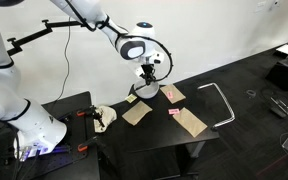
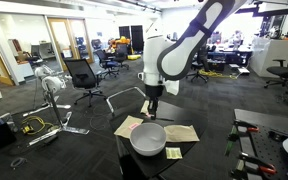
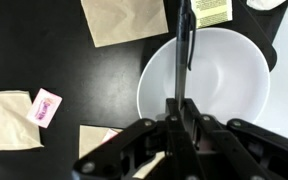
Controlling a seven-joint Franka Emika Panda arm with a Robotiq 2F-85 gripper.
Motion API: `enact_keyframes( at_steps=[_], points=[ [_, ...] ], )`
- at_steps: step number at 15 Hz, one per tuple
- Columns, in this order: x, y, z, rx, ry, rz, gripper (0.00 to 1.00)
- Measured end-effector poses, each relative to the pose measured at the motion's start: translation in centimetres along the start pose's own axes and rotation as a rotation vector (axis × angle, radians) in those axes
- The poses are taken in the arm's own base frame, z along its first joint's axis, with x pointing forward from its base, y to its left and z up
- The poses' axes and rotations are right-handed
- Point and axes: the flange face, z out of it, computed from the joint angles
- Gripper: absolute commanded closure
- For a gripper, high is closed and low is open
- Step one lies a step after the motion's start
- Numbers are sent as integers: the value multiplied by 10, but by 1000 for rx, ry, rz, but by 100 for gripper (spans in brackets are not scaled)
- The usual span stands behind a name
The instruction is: Slide the bowl to the left and then put the pen inside the bowl
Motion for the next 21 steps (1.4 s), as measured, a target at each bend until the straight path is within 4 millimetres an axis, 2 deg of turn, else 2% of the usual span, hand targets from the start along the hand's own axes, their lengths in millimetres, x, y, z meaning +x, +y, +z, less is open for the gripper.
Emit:
enact_keyframes(
  at_steps=[5, 13, 21],
  points=[
    [5, -3, 15, 14, -9, -63, 97],
    [21, -18, 11, 11, 126, -86, 97],
    [29, -43, 19, 45, 139, -116, 97]
  ],
)
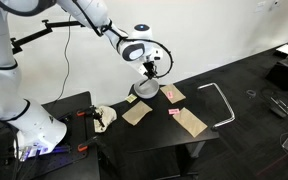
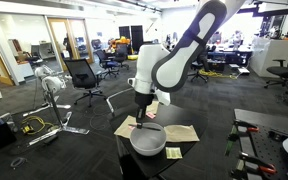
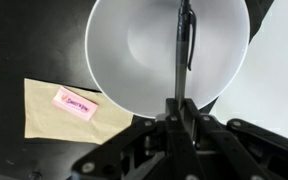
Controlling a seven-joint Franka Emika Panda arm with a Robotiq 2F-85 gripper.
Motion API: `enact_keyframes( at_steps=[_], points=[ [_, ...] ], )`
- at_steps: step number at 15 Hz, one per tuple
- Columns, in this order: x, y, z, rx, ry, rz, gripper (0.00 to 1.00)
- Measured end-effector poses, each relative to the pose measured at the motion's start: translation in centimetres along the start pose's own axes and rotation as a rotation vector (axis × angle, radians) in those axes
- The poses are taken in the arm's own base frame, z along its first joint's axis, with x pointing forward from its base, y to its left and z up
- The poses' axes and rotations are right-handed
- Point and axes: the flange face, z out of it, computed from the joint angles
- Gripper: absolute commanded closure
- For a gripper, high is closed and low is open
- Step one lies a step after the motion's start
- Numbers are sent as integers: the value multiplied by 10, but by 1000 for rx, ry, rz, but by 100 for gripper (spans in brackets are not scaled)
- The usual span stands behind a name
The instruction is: Slide the bowl to the left and then put the pen inside the bowl
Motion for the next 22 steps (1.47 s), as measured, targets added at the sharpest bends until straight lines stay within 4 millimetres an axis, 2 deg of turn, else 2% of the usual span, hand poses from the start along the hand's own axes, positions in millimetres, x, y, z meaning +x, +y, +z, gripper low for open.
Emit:
enact_keyframes(
  at_steps=[5, 6, 7, 15, 16, 19, 22],
  points=[
    [-6, 0, 14, 10, -23, 4, 97],
    [-7, 1, 16, 11, -27, 6, 64],
    [-8, 2, 18, 12, -31, 8, 63],
    [-11, 4, 25, 15, -42, 13, 4],
    [-11, 4, 25, 15, -42, 13, 1],
    [-9, 3, 21, 13, -36, 14, 0],
    [-4, 1, 8, 4, -14, 8, 0]
  ],
)
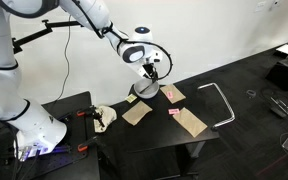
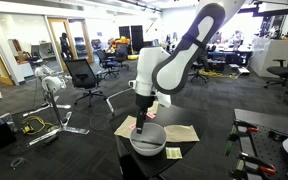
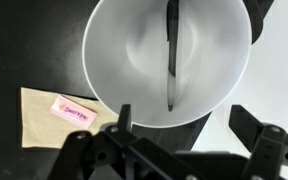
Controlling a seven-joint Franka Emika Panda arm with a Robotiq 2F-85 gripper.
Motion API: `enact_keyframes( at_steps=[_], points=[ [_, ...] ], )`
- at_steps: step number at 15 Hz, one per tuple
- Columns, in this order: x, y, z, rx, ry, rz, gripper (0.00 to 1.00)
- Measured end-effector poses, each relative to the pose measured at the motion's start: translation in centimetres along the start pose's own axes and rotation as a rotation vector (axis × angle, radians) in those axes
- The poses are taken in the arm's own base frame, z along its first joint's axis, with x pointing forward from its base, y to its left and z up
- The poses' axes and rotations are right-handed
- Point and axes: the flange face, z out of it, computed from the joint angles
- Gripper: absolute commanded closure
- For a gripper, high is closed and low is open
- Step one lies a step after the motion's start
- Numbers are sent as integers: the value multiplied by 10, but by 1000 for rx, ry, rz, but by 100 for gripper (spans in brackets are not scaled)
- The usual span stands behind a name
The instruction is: Slide the bowl to the left and then put the pen inside the bowl
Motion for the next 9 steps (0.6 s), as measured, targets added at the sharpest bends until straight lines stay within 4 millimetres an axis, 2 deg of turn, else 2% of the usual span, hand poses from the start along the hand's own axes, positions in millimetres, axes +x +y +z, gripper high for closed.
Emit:
enact_keyframes(
  at_steps=[3, 9],
  points=[
    [7, -7, -26, -16, 37, -18, 0],
    [12, -16, -91, -56, 126, -48, 0]
  ],
)
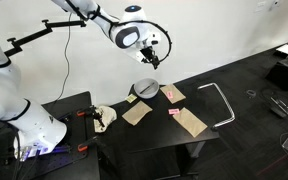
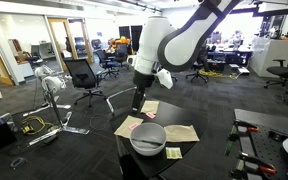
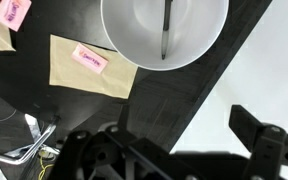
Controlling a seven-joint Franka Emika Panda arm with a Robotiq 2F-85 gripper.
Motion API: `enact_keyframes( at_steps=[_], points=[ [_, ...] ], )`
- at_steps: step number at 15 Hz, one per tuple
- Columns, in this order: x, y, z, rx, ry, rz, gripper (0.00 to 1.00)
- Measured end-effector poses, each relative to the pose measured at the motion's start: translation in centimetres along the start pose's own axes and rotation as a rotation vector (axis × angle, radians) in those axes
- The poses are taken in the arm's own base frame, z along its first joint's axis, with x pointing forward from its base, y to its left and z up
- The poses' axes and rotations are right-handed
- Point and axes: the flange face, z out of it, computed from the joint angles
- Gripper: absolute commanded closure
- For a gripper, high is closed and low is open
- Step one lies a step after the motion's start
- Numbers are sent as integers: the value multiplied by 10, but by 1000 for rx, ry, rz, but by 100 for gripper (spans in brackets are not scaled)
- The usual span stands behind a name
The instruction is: Slide the bowl to the left and then put the pen inside the bowl
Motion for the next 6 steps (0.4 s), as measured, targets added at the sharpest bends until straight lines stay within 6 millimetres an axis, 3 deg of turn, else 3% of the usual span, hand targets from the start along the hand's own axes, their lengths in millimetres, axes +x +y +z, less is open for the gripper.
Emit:
enact_keyframes(
  at_steps=[3, 6],
  points=[
    [-2, 3, -18, -14, 20, 2, 0],
    [-4, 5, -20, -17, 19, 5, 0]
  ],
)
